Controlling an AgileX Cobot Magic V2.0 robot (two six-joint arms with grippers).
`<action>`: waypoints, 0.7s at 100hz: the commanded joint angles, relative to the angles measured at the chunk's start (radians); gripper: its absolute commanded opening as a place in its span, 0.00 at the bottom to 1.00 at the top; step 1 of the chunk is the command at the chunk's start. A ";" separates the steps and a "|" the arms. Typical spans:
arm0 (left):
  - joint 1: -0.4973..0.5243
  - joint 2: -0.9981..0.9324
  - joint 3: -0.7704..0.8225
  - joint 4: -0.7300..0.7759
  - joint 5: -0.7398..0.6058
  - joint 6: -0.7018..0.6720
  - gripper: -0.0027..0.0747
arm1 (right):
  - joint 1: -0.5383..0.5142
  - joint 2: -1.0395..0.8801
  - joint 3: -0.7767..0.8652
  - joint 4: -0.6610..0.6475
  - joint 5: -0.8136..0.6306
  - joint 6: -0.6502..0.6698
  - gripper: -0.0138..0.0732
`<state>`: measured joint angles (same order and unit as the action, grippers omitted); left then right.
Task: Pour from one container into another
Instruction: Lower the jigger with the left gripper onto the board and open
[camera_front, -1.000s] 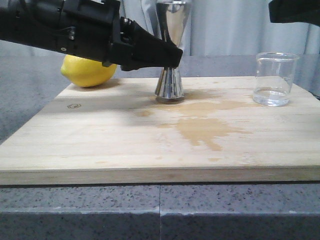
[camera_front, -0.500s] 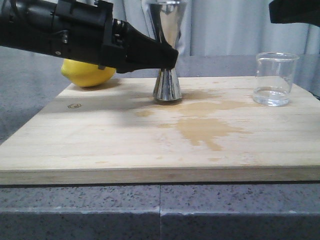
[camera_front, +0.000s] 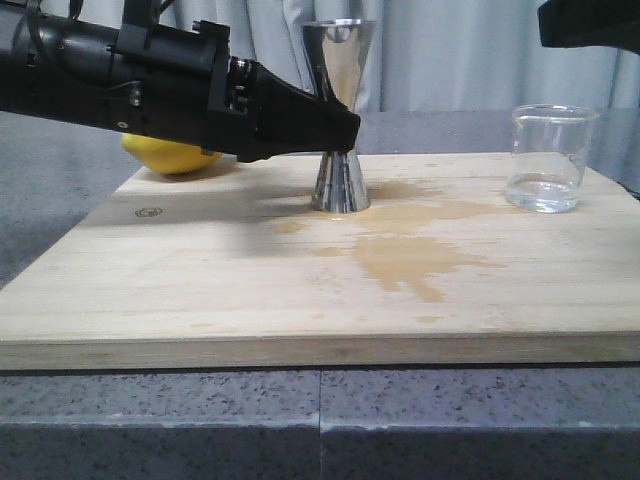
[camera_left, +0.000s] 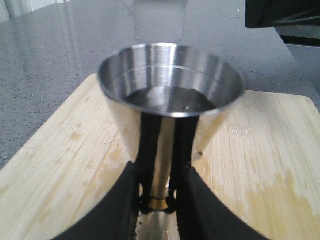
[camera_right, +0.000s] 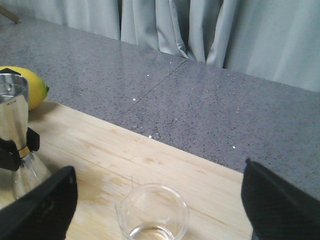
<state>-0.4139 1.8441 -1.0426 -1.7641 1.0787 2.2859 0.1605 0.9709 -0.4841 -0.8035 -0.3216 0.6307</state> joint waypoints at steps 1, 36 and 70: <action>0.001 -0.040 -0.023 -0.051 0.081 0.004 0.06 | -0.004 -0.015 -0.029 0.006 -0.047 0.000 0.86; 0.001 -0.040 -0.023 -0.051 0.081 0.004 0.20 | -0.004 -0.015 -0.029 0.004 -0.047 0.000 0.86; 0.001 -0.040 -0.023 -0.053 0.081 0.004 0.47 | -0.004 -0.015 -0.040 -0.002 -0.047 0.000 0.86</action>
<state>-0.4139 1.8441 -1.0426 -1.7624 1.0873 2.2898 0.1605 0.9709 -0.4859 -0.8074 -0.3209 0.6307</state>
